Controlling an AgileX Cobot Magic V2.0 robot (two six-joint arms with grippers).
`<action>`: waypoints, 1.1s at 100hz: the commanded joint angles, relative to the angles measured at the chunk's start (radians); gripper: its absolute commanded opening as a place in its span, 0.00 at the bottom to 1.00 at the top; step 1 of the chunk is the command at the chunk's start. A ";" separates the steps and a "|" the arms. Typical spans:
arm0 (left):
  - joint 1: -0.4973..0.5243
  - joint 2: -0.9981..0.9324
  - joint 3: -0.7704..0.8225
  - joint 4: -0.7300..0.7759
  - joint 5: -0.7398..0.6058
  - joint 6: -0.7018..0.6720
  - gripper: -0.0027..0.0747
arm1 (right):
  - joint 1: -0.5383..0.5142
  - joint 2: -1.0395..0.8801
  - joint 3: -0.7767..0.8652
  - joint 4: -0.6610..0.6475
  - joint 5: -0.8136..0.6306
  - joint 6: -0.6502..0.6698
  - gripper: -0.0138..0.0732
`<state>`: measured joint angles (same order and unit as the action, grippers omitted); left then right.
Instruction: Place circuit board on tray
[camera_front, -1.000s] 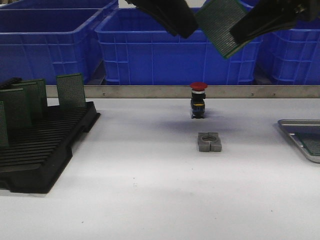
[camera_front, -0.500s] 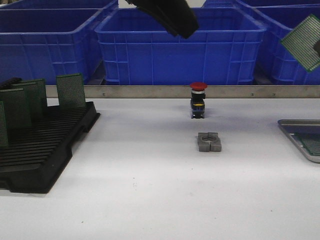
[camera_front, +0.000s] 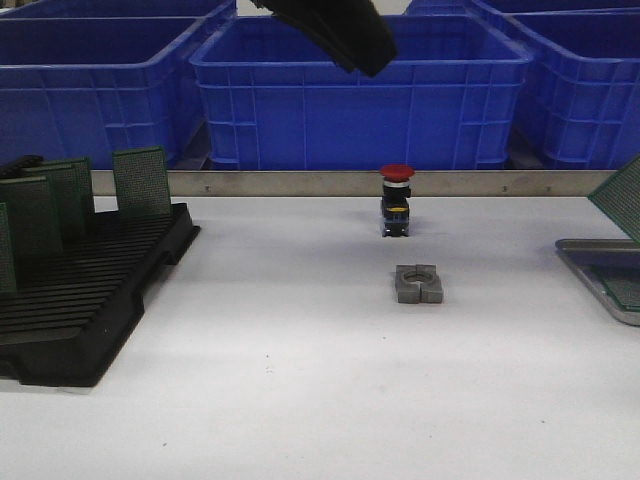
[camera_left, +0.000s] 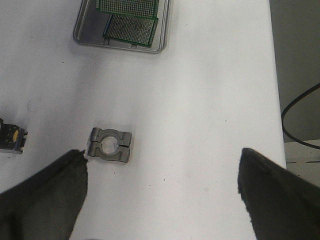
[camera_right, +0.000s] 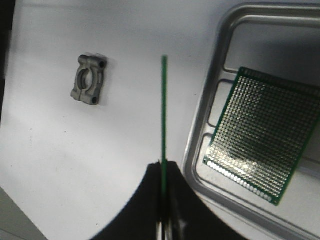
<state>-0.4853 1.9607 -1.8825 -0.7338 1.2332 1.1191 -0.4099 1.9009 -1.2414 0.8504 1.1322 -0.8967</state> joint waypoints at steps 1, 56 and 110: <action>-0.008 -0.053 -0.027 -0.060 0.035 -0.009 0.77 | -0.008 -0.030 -0.019 0.039 0.000 -0.003 0.08; -0.008 -0.053 -0.027 -0.060 0.035 -0.009 0.77 | -0.008 0.027 -0.019 0.029 -0.059 -0.003 0.08; -0.008 -0.053 -0.027 -0.060 0.035 -0.009 0.77 | -0.008 0.031 -0.019 0.022 -0.072 -0.001 0.30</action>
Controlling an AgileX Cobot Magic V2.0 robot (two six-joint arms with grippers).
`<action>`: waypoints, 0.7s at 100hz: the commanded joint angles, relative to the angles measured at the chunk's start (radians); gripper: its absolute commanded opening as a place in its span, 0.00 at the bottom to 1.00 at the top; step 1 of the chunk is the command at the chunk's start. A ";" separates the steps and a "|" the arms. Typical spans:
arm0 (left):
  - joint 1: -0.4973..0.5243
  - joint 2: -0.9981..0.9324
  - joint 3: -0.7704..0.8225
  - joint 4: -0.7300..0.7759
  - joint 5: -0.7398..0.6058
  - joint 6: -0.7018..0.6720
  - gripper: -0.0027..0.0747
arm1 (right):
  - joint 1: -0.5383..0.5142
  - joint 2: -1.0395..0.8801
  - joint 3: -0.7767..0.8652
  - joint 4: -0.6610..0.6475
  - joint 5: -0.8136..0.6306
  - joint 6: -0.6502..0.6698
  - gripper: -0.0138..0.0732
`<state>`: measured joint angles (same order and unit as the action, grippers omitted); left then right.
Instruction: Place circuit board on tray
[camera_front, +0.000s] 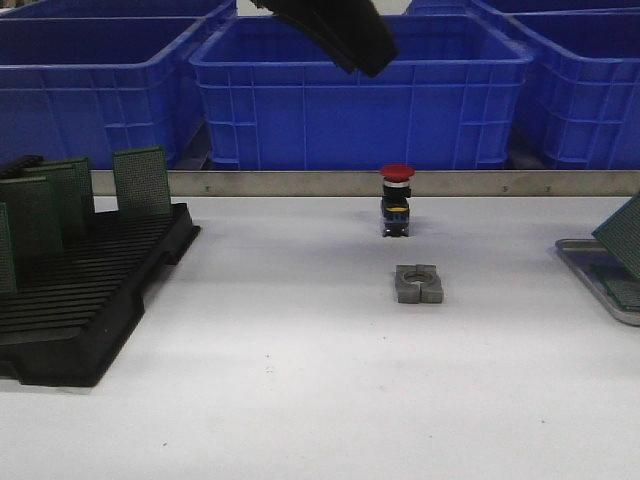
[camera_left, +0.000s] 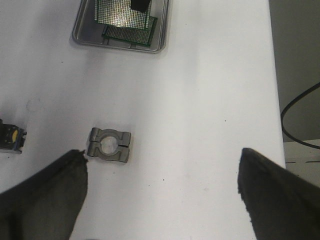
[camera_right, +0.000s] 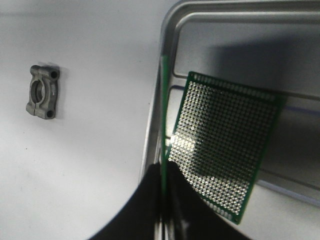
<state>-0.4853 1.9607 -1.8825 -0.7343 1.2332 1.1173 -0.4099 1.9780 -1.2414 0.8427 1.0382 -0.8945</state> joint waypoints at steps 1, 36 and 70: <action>-0.008 -0.053 -0.027 -0.060 0.035 -0.007 0.77 | -0.008 -0.046 -0.019 0.030 0.022 -0.003 0.31; -0.008 -0.053 -0.027 -0.060 0.035 -0.007 0.77 | -0.008 -0.046 -0.019 0.027 -0.007 0.013 0.60; -0.008 -0.051 -0.027 -0.064 0.033 -0.007 0.77 | -0.008 -0.046 -0.021 0.027 0.037 0.013 0.64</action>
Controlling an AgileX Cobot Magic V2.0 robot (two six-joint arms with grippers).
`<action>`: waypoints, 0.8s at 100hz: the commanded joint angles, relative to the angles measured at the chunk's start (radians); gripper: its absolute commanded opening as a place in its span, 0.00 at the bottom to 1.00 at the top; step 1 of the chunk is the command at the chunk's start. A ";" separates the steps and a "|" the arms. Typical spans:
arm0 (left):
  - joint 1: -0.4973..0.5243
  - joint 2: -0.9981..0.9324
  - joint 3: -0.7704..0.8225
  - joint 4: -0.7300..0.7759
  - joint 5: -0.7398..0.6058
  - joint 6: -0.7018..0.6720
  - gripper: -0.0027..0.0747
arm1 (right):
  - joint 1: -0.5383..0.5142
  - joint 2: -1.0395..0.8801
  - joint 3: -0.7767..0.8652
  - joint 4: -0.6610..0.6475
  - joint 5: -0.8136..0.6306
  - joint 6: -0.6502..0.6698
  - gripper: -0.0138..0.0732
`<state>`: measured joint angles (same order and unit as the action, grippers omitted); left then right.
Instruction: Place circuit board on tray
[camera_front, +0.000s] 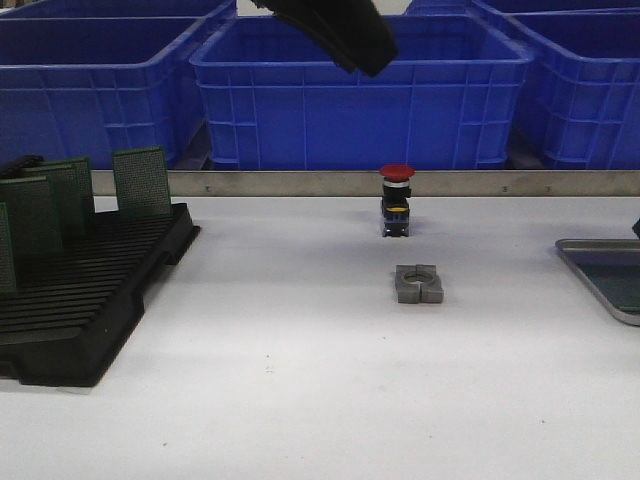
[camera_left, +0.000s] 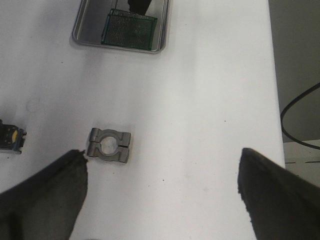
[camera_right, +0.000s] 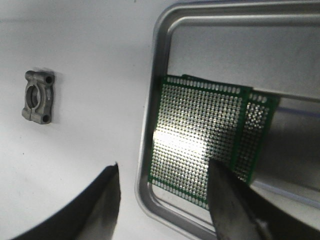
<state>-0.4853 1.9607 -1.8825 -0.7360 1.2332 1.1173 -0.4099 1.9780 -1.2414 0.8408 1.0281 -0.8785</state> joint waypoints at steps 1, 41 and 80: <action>-0.008 -0.051 -0.027 -0.062 0.033 -0.007 0.77 | -0.008 -0.046 -0.021 0.029 0.048 -0.003 0.64; -0.008 -0.076 -0.027 -0.035 -0.068 -0.135 0.77 | -0.006 -0.074 -0.022 0.132 0.020 -0.004 0.64; -0.007 -0.263 0.036 0.166 -0.342 -0.444 0.77 | 0.107 -0.355 -0.021 0.122 -0.130 -0.032 0.64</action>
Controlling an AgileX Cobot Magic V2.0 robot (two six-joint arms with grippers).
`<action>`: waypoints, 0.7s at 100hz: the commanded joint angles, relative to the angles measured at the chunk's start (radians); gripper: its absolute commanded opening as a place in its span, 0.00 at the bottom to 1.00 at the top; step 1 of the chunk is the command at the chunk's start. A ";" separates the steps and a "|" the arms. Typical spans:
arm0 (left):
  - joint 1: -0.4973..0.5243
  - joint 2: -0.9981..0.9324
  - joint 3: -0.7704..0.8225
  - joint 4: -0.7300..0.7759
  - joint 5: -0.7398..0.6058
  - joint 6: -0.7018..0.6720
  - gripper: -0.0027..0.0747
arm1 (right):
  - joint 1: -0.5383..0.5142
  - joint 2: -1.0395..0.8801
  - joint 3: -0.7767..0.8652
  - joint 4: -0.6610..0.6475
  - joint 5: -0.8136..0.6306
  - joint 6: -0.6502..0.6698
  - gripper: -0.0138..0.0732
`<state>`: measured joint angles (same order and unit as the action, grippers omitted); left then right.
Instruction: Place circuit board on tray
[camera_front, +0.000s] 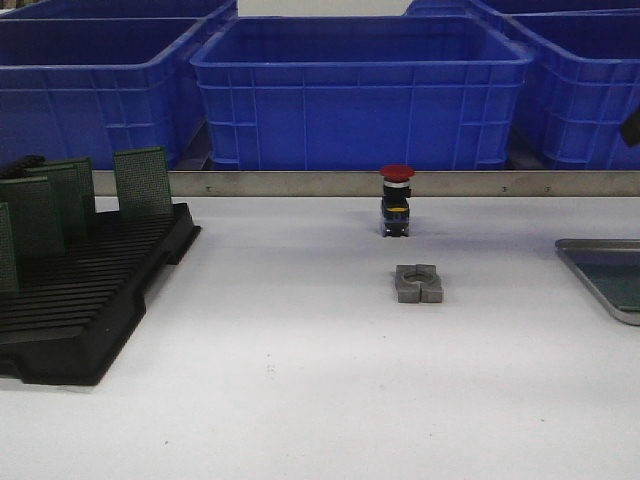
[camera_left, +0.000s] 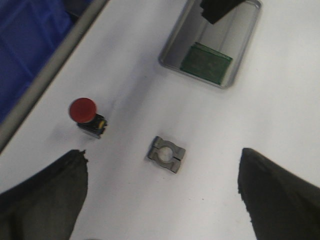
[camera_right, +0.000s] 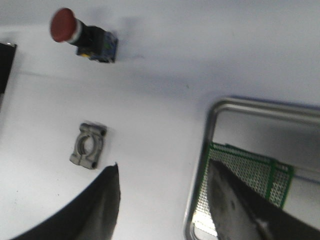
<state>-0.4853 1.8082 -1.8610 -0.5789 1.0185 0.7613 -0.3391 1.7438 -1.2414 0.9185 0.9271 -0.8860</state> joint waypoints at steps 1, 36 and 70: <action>-0.007 -0.122 0.020 0.020 -0.137 -0.094 0.77 | 0.043 -0.127 -0.021 0.042 -0.038 -0.026 0.64; 0.022 -0.509 0.488 0.201 -0.632 -0.321 0.77 | 0.145 -0.464 0.089 0.031 -0.256 -0.098 0.64; 0.249 -0.915 0.976 0.159 -0.834 -0.385 0.77 | 0.154 -0.870 0.364 0.031 -0.527 -0.183 0.64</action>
<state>-0.2897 1.0116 -0.9524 -0.3794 0.3059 0.3929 -0.1875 0.9788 -0.9125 0.9147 0.5074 -1.0391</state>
